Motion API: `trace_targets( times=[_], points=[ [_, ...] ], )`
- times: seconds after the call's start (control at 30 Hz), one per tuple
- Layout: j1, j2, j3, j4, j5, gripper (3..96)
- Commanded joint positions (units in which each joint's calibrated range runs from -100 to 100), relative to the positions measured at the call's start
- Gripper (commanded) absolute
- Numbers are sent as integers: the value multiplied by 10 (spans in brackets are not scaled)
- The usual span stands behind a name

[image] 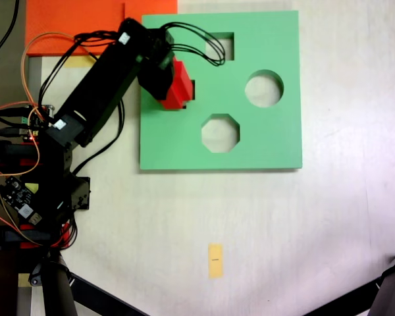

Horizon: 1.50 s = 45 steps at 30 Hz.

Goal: Put the cross columnar block into the corresponding hole

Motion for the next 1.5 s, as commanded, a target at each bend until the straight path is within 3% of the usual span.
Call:
trace_targets(
  times=[0.03, 0.43, 0.5, 0.6, 0.73, 0.83, 1.03, 1.4, 1.5],
  points=[
    [4, 7, 32, 2, 2, 366],
    [3, 77, 54, 33, 2, 371],
    [3, 77, 53, 33, 1, 519],
    [3, 77, 52, 33, 1, 593],
    [4, 77, 52, 34, 0, 836],
    [5, 77, 52, 43, -2, 954],
    [-4, -9, 76, 45, -58, 954],
    [-121, -384, 110, 56, -385, 939],
    [-199, -466, 111, 133, -513, 666]
  ],
)
